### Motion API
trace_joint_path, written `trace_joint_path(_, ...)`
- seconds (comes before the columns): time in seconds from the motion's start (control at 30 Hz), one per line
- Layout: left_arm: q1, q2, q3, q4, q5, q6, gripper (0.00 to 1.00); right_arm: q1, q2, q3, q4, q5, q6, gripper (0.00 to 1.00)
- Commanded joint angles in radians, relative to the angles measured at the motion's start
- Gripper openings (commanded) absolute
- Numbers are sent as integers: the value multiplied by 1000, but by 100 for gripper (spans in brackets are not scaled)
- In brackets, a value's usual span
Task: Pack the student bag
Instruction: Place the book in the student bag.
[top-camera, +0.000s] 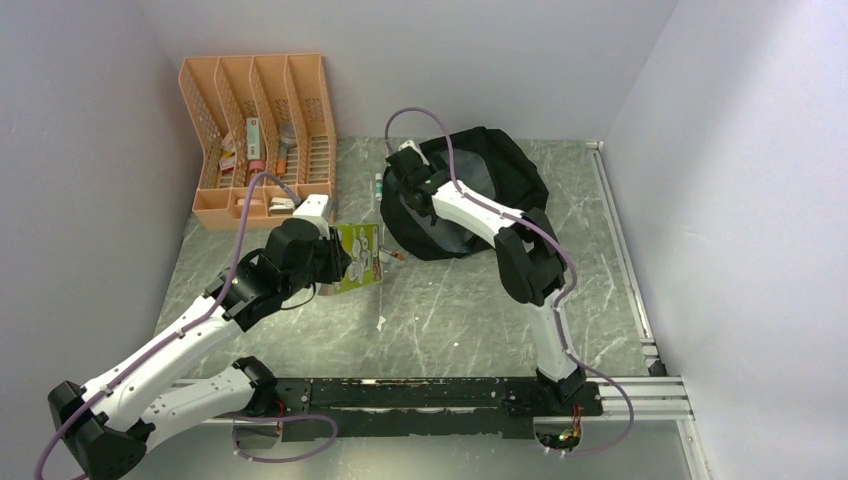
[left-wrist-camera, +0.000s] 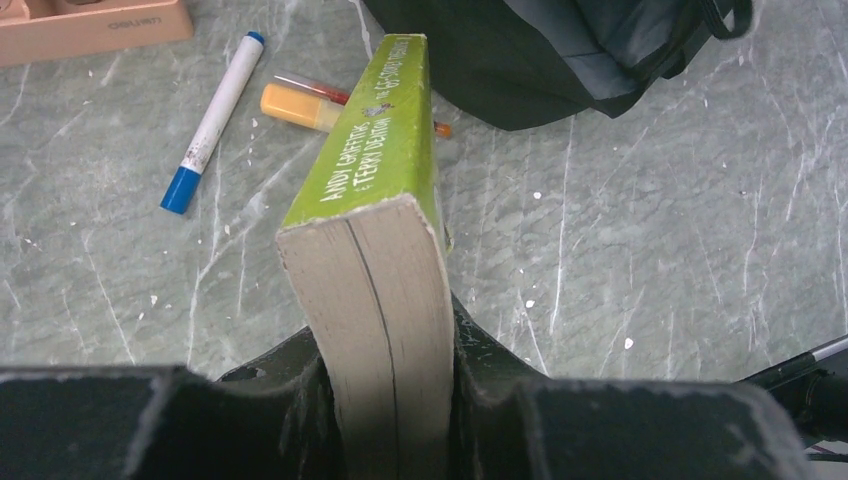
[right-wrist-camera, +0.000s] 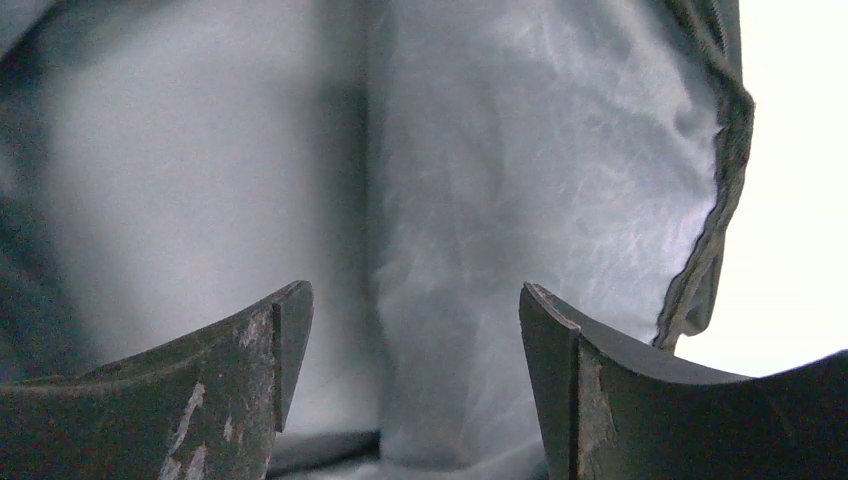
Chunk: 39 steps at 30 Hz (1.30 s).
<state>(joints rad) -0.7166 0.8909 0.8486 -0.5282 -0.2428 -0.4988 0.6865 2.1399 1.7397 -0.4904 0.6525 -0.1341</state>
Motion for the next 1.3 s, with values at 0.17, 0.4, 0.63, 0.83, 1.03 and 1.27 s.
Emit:
trace_joint_path(0.17, 6, -27, -1, 63, -23, -7, 5, -43, 150, 114, 24, 138, -140, 77)
trace_joint_path(0.4, 6, -43, -25, 67, -11, -21, 5, -46, 196, 115, 52, 167, -173, 73)
trace_joint_path(0.63, 5, -52, -27, 64, -14, -29, 5, -48, 175, 112, 78, 197, -165, 39)
trace_joint_path(0.83, 7, -39, -8, 89, -7, -53, 5, -49, 79, 75, 110, 133, -124, 5)
trace_joint_path(1.03, 42, 20, 52, 192, 135, -109, 5, -68, -43, 54, 51, -9, -13, 0)
trace_joint_path(1.27, 64, 100, 170, 278, 244, -170, 5, -96, -167, 12, -59, -155, 74, 0)
